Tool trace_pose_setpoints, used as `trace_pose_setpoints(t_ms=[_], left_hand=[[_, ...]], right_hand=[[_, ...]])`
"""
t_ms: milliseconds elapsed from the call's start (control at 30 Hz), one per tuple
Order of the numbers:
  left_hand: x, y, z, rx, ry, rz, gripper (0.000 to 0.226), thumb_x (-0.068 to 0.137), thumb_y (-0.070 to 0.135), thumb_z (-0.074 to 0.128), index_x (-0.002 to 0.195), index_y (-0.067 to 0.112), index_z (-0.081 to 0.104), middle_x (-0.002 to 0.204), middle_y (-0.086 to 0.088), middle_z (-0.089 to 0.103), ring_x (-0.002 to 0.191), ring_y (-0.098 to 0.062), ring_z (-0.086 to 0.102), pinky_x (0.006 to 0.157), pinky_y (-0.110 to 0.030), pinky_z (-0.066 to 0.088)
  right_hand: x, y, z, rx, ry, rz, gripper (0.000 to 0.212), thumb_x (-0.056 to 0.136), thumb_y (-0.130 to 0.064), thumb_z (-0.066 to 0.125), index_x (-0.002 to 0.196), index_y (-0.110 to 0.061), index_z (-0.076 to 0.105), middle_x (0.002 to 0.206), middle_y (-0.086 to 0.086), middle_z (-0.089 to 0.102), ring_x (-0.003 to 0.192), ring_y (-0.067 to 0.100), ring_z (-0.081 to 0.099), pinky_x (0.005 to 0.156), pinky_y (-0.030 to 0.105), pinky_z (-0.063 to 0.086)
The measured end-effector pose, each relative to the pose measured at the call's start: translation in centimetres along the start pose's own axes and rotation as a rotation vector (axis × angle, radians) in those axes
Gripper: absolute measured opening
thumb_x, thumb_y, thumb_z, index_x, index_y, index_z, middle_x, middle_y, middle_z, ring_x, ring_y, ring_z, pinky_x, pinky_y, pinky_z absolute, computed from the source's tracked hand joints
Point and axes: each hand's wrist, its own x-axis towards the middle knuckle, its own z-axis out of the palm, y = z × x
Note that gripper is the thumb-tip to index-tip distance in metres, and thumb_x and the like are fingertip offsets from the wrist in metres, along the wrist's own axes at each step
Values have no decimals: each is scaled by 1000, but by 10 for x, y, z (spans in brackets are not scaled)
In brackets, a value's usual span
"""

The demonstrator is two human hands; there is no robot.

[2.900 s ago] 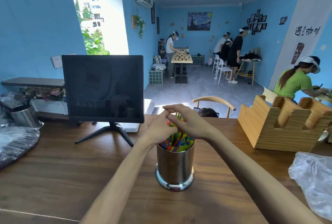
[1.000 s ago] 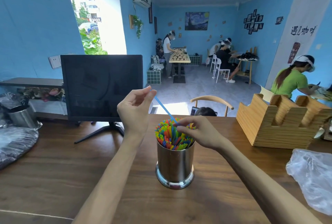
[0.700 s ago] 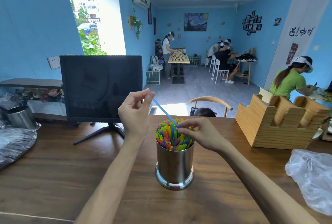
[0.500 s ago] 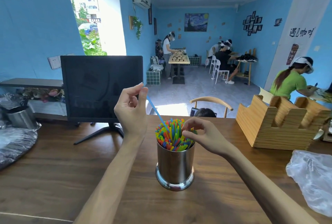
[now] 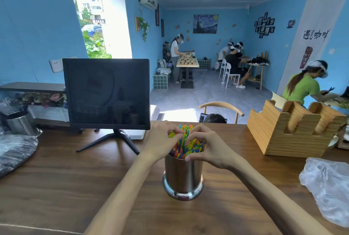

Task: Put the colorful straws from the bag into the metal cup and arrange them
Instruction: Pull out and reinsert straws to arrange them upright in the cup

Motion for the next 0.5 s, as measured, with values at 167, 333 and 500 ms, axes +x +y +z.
trace_pose_setpoints(t_ms=[167, 333, 500], left_hand=[[-3, 0, -4, 1, 0, -3, 14, 93, 34, 71, 103, 34, 80, 106, 9, 66, 106, -12, 52, 94, -42, 49], [-10, 1, -4, -46, 12, 12, 23, 95, 34, 68, 117, 37, 73, 112, 10, 62, 107, -10, 54, 95, -44, 51], [-15, 8, -9, 14, 40, 112, 32, 88, 53, 53, 110, 46, 74, 105, 18, 61, 109, -10, 45, 98, -38, 38]], right_hand=[[-3, -7, 8, -61, 19, -12, 24, 67, -41, 93, 84, -31, 78, 110, -9, 55, 113, 10, 48, 104, 46, 40], [-1, -9, 10, -32, 64, -10, 17, 68, -36, 93, 82, -32, 82, 107, -9, 59, 112, 2, 47, 104, 35, 37], [9, -12, -3, 50, 108, -19, 18, 69, -30, 91, 86, -25, 84, 102, -1, 65, 106, 7, 54, 93, 19, 41]])
